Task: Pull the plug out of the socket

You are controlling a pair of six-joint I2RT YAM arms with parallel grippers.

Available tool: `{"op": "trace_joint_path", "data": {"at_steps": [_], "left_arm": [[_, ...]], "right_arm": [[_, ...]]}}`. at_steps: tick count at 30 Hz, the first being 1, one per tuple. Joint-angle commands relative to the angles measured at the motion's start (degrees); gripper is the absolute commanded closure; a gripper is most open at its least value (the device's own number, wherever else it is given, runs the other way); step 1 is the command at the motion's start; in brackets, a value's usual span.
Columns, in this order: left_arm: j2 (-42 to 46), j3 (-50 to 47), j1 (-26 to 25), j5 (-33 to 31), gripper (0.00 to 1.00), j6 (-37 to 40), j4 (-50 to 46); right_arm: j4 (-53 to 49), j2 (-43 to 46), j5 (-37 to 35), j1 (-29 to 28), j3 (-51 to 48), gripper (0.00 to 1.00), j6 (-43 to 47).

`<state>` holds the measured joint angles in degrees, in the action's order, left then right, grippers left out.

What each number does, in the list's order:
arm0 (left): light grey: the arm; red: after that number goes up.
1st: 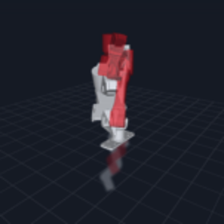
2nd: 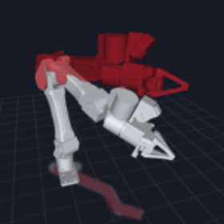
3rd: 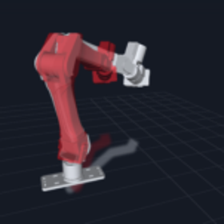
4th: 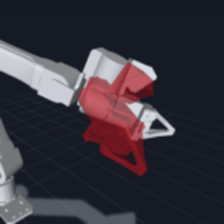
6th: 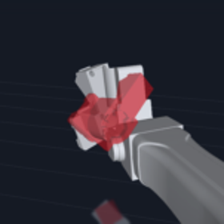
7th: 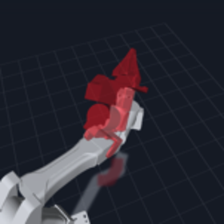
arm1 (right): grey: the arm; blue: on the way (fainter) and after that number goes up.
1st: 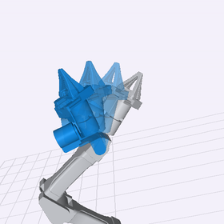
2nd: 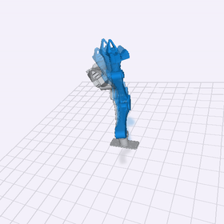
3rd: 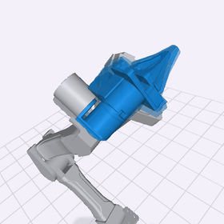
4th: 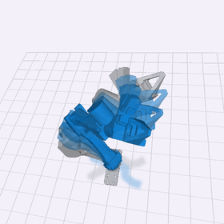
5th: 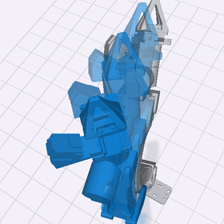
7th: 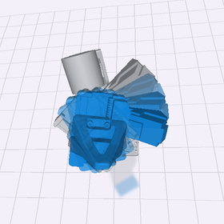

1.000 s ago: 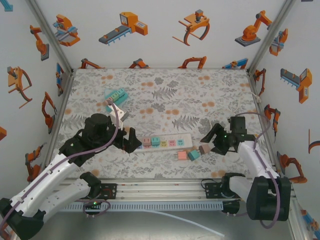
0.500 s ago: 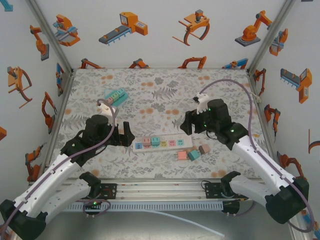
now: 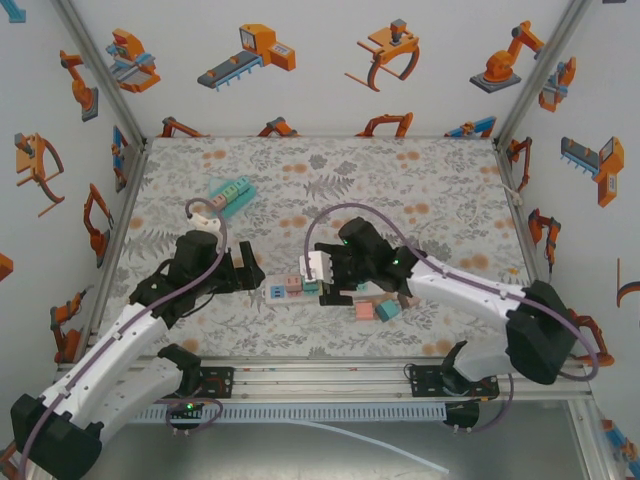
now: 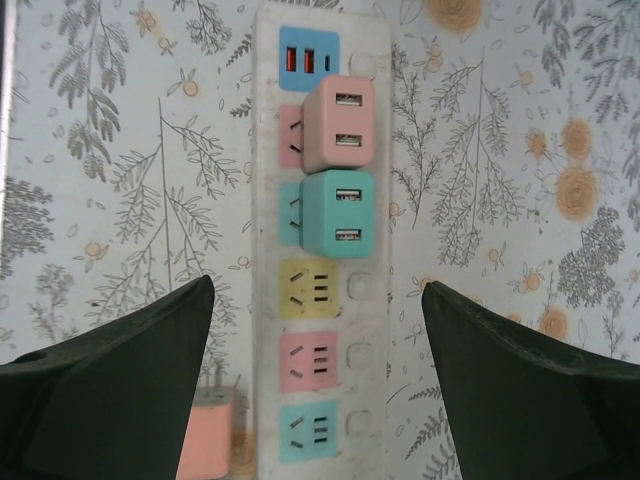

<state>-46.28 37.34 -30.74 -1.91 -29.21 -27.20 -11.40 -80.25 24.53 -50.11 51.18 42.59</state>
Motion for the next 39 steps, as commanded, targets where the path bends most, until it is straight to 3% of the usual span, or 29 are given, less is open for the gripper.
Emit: {"op": "trace_joint_path", "data": {"at_steps": [1,6,14,20,33,39], "left_arm": [[-0.1,-0.7,0.3,0.9,0.03,-1.4,1.8],[-2.4,-1.7,0.3,3.0,0.03,-2.8,3.7],[-10.2,-1.7,-0.1,4.7,0.01,-5.5,5.7],[-14.8,-2.7,-1.7,4.6,0.21,-6.9,10.0],[-24.3,-2.7,-3.8,4.4,0.47,-8.4,12.9],[-26.4,-2.7,-4.6,3.7,0.49,-7.9,12.3]], "right_arm": [[1.9,-3.6,-0.4,-0.7,3.8,0.24,4.2],[4.6,-10.6,-0.8,-1.0,6.5,0.29,0.2],[5.6,-16.1,3.1,-1.0,7.2,0.61,-1.9],[5.0,-16.6,3.1,-1.0,6.9,0.69,-2.2],[9.4,-16.7,2.3,-1.0,5.5,0.70,-6.7],[9.7,-16.7,1.9,-1.0,5.3,0.70,-7.3]]}}
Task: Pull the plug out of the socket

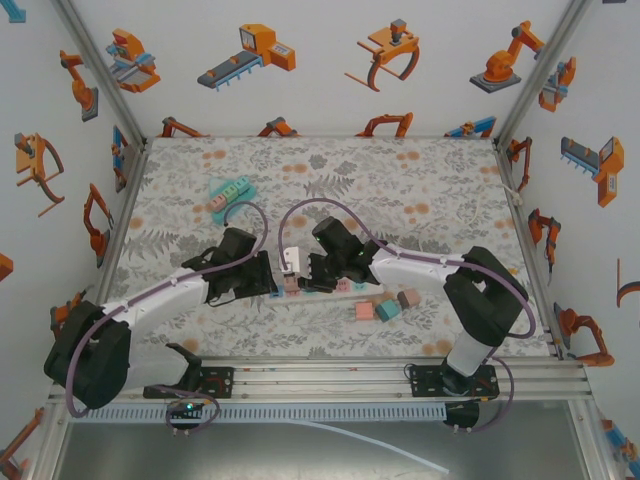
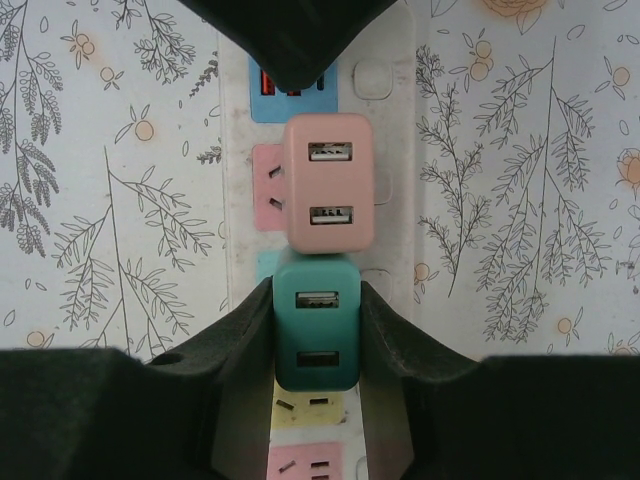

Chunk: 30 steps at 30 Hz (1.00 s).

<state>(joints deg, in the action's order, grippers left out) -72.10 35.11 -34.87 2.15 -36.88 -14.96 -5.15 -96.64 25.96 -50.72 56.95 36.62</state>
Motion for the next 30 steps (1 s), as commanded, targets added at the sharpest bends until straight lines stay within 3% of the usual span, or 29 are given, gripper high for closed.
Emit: {"op": "trace_joint_path", "data": {"at_steps": [1,30], "left_arm": [[-0.9,-0.5,-0.4,-0.7,0.49,-0.3,0.1],[-4.5,-0.8,-1.4,-7.0,0.59,2.0,-7.3]], "right_arm": [[3.5,-0.2,0.6,-0.3,-0.4,0.70,-1.5],[4.4,4.4,2.3,-0.5,1.7,0.75,-5.7]]}}
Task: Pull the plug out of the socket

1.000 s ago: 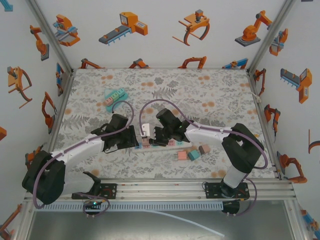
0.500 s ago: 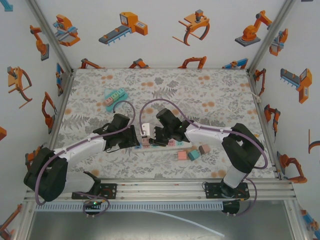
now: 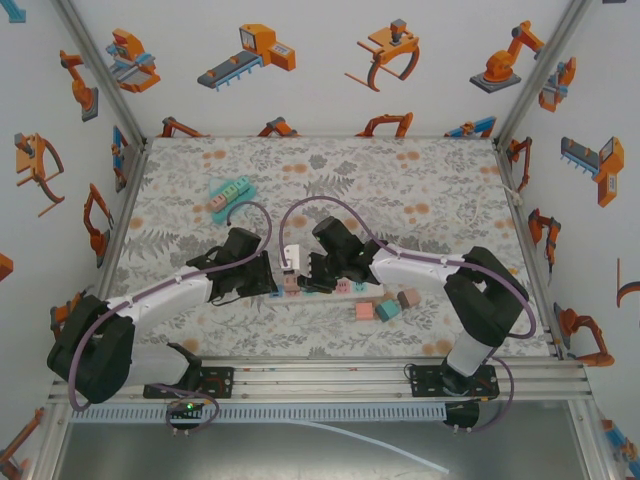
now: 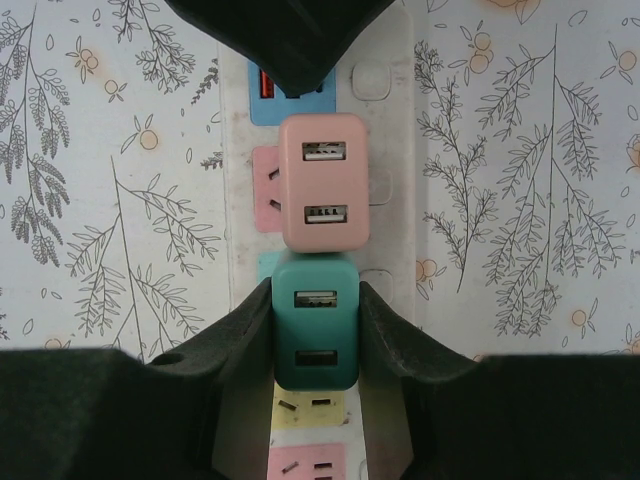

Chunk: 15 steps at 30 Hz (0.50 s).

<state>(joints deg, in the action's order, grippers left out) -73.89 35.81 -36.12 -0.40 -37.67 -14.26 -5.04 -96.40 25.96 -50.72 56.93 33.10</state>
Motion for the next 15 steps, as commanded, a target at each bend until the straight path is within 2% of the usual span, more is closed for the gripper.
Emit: {"op": "trace_joint_path", "data": {"at_steps": [1,15], "left_arm": [[-3.0,-1.4,-0.2,-4.5,0.58,2.9,-8.1],[-3.0,-0.8,-0.9,-5.8,0.58,2.8,-8.8]], "right_arm": [[4.2,4.3,2.3,-0.5,1.9,0.75,-2.2],[4.2,7.0,1.7,-0.5,1.6,0.81,-3.4]]}}
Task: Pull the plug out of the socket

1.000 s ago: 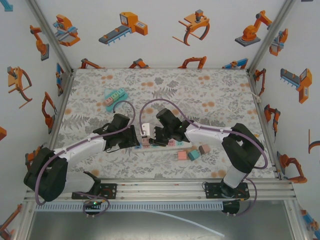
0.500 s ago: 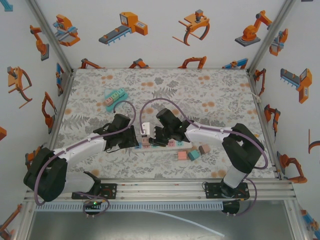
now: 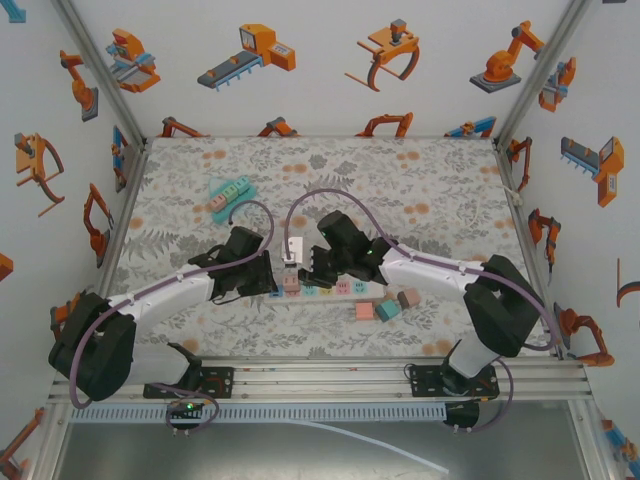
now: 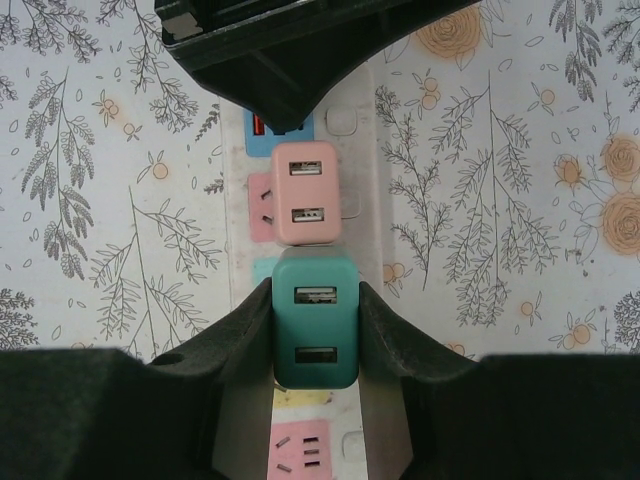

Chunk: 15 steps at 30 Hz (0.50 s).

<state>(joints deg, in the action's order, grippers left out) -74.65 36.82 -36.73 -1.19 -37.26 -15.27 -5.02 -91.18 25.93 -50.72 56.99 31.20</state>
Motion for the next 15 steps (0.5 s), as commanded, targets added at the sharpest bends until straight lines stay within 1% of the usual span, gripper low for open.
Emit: {"op": "trace_joint_path", "data": {"at_steps": [1,4,6,11,15], "left_arm": [[-1.9,-1.8,-0.2,-5.0,0.58,2.4,-7.9],[-0.6,-1.3,-0.3,-4.7,0.58,2.2,-7.9],[0.7,-1.0,-0.2,-4.3,0.56,2.2,-7.5],[4.1,1.0,-0.2,-3.2,0.51,1.9,-5.7],[6.5,4.3,-0.1,-3.3,0.47,3.6,-7.0]], "right_arm": [[4.3,2.1,1.6,-0.5,1.4,0.80,-1.7],[4.2,3.4,0.7,-0.5,1.4,0.81,-3.5],[4.1,4.6,-1.5,-0.5,1.6,0.81,-7.4],[2.1,9.1,-10.0,-0.4,2.2,0.82,-22.1],[-1.8,14.0,-19.2,-0.4,2.0,0.83,-37.8]]}}
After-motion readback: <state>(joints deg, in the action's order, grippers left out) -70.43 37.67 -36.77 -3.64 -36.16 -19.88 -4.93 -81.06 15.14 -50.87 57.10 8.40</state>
